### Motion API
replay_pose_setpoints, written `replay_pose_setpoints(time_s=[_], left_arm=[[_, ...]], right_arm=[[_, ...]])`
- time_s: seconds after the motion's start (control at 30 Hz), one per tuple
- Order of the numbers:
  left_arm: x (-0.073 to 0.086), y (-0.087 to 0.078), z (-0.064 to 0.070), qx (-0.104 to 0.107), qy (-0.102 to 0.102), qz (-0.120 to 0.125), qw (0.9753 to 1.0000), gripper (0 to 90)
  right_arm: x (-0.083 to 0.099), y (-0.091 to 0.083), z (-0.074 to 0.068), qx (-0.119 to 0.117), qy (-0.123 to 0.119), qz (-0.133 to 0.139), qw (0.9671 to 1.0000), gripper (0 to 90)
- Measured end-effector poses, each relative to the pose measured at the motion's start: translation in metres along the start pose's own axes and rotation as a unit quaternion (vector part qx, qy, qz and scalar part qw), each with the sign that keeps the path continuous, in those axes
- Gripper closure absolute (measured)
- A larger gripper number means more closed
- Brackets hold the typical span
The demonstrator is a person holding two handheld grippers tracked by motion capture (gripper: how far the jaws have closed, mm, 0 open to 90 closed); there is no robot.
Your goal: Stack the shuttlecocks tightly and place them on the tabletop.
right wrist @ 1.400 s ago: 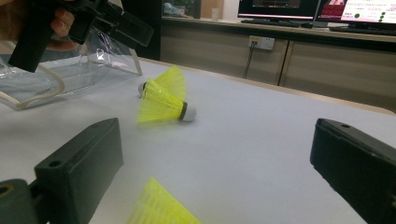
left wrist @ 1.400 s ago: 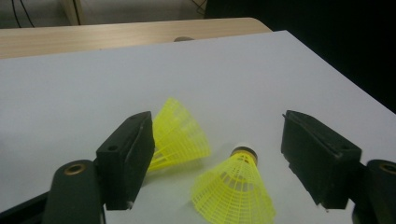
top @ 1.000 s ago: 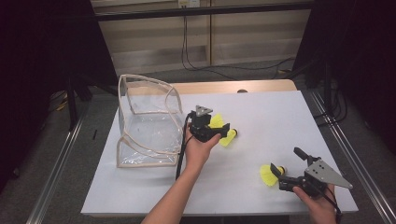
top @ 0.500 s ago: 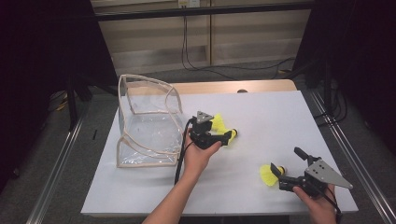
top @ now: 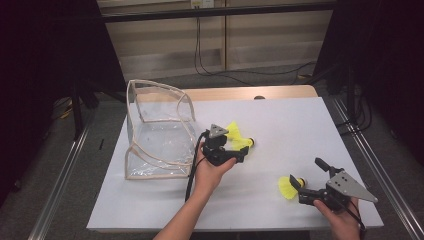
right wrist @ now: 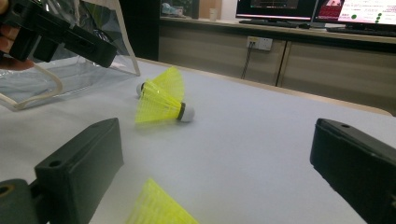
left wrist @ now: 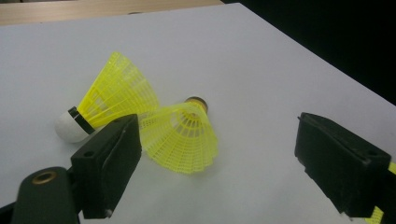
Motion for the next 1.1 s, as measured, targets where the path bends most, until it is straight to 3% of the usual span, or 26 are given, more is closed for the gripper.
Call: replay_pose_setpoints(time_s=[1.1], left_arm=[[0.029, -0.013, 0.014, 0.057, 0.030, -0.012, 0.9978, 6.3]], right_arm=[[0.000, 0.001, -0.001, -0.004, 0.000, 0.000, 1.0000, 2.1]])
Point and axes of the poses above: each handheld gripper's, and its own axes: y roughly forward along the jaws, x roughly out of its underside, z roughly to its right, the point moved 1 cm from there along y, roughly forward along the jaws, and after that the axes turned 7 degrees about -x, right-handed, at the moved point
